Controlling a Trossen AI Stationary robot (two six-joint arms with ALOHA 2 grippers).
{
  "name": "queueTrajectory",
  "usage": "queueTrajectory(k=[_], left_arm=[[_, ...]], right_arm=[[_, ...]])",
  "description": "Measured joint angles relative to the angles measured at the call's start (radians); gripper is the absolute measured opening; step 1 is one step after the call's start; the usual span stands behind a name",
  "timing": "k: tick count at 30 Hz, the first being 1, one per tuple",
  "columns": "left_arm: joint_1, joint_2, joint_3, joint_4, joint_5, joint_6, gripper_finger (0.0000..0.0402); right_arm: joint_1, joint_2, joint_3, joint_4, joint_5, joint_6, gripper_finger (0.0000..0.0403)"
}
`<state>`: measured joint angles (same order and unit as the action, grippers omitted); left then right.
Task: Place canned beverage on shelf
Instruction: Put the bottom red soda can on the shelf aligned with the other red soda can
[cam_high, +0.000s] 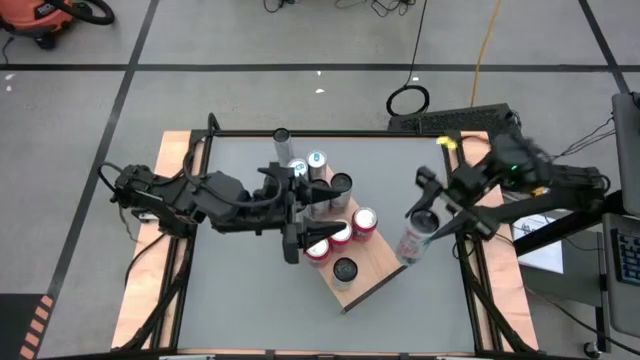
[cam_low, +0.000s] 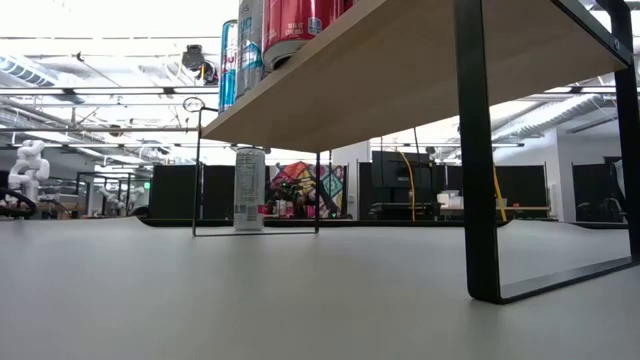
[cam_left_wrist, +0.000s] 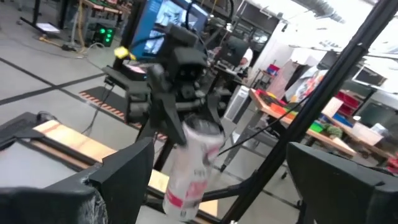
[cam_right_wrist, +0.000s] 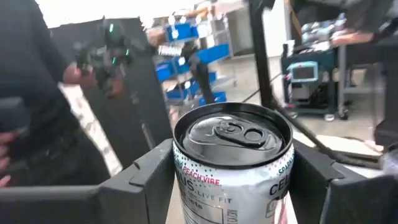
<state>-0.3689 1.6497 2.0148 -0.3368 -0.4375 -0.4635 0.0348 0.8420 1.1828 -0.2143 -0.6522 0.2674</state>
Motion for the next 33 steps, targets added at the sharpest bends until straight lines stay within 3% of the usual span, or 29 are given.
queueTrajectory(k=[6, 13, 33], left_arm=[[-0.007, 0.000, 0.000, -0.019, -0.020, 0.000, 0.0367], [-0.007, 0.000, 0.000, -0.026, -0.021, 0.002, 0.0367], [-0.007, 0.000, -0.001, -0.048, -0.016, 0.001, 0.0367]], right_arm=[[0.057, 0.047, -0.086, 0.039, 0.001, -0.050, 0.0210], [0.097, 0.126, -0.088, 0.064, 0.095, -0.157, 0.0210], [0.170, 0.275, -0.129, 0.094, 0.160, -0.197, 0.0210]])
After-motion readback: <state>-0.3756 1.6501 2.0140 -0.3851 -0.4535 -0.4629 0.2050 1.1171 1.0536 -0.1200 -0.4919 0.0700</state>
